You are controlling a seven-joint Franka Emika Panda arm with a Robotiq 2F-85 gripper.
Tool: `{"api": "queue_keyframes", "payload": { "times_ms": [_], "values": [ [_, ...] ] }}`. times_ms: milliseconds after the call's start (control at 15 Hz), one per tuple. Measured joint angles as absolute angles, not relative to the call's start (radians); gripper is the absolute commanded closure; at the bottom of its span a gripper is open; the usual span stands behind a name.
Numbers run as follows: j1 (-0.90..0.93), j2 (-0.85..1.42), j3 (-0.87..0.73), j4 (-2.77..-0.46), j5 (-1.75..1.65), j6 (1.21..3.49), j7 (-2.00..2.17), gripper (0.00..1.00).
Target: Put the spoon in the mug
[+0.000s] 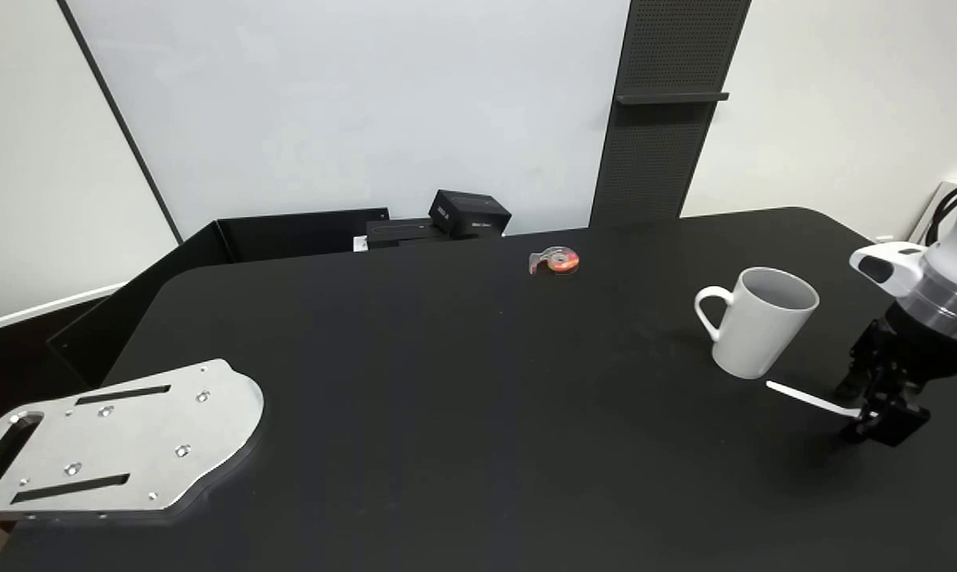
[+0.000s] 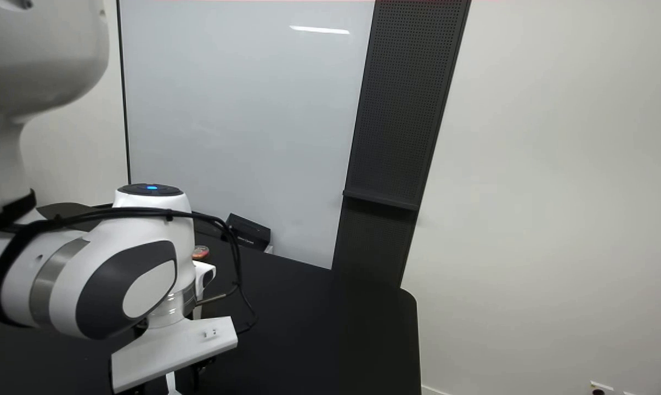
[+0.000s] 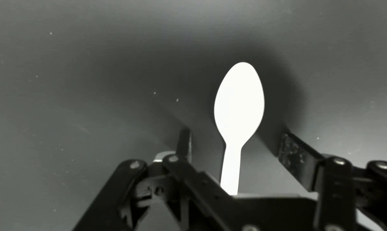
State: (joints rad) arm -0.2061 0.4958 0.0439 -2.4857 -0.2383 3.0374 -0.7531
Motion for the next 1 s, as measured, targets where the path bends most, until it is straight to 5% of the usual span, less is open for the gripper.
{"api": "queue_keyframes", "payload": {
  "times_ms": [400,1000],
  "values": [
    [-0.218,0.495,0.044,-2.461,-0.238,3.019,-0.752,0.98],
    [-0.222,0.492,0.028,-2.413,-0.233,2.909,-0.739,0.95]
  ]
}}
